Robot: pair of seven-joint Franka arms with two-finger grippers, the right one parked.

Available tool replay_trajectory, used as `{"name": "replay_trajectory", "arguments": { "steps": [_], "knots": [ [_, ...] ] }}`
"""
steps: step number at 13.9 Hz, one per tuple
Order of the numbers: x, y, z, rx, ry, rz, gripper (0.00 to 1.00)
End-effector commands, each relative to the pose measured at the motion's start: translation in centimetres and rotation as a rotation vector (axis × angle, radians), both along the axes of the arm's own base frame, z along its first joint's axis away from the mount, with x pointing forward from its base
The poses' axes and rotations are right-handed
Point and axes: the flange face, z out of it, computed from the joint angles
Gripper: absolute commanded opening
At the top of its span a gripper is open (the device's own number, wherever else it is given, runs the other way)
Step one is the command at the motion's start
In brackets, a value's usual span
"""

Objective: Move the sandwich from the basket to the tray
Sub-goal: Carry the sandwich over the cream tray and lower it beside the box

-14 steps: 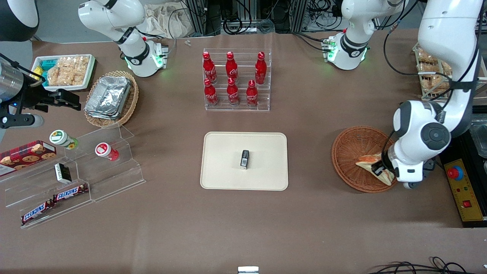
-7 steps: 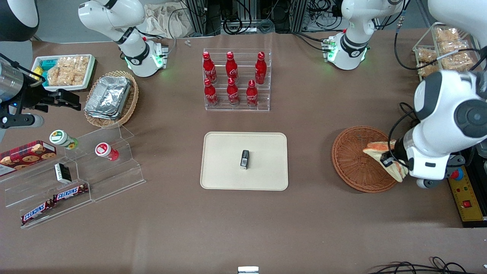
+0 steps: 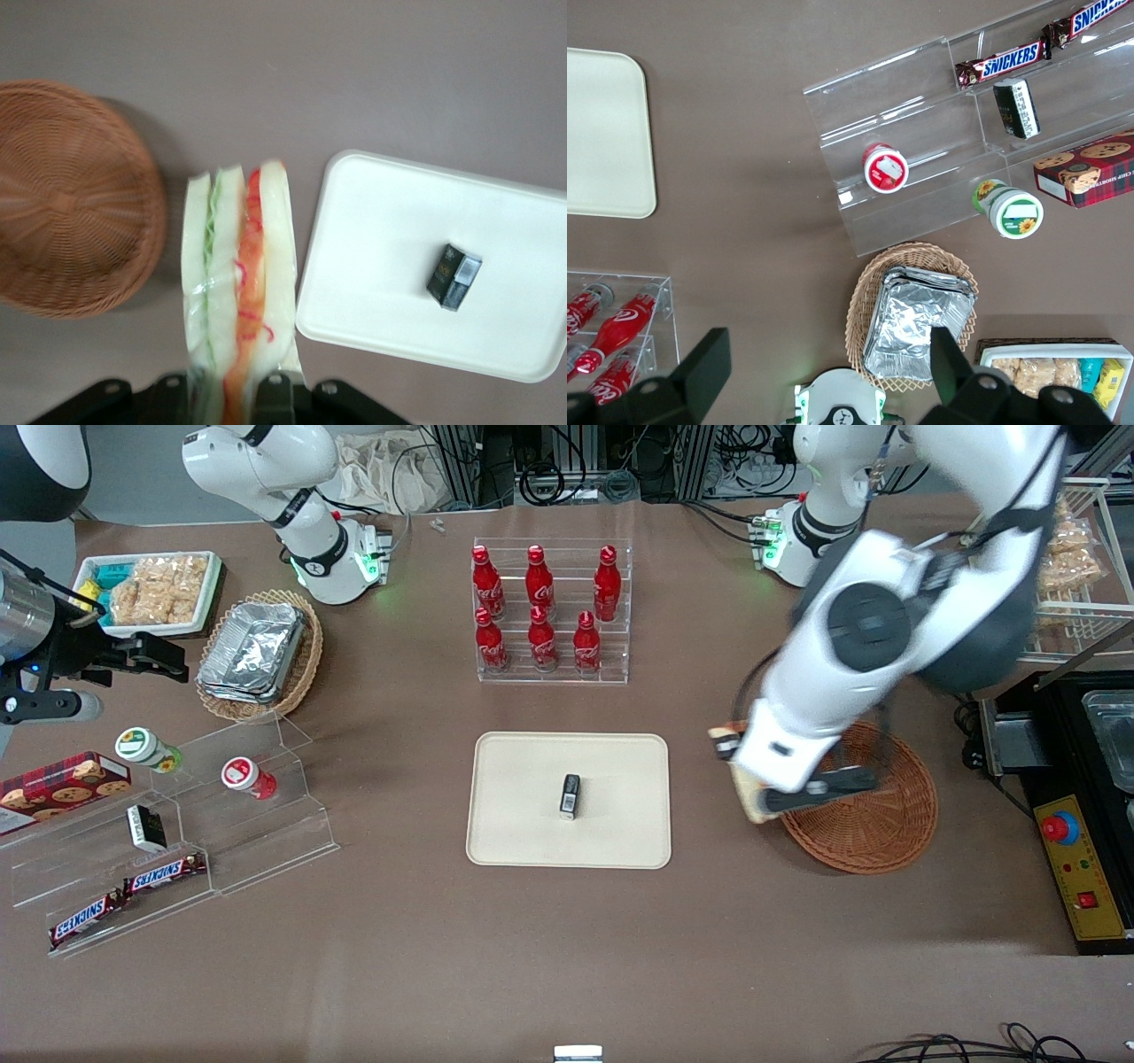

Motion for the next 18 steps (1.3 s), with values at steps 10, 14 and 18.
{"name": "replay_trajectory", "arguments": {
  "steps": [10,14,18],
  "knots": [
    [0.9,-8.8,-22.4,-0.059,0.012,-0.181,0.0],
    [0.5,-8.6,-24.1,-0.028,0.016,-0.203,0.18],
    [1.3,-8.1,-21.3,-0.029,-0.018,-0.194,1.0]
  ]
}}
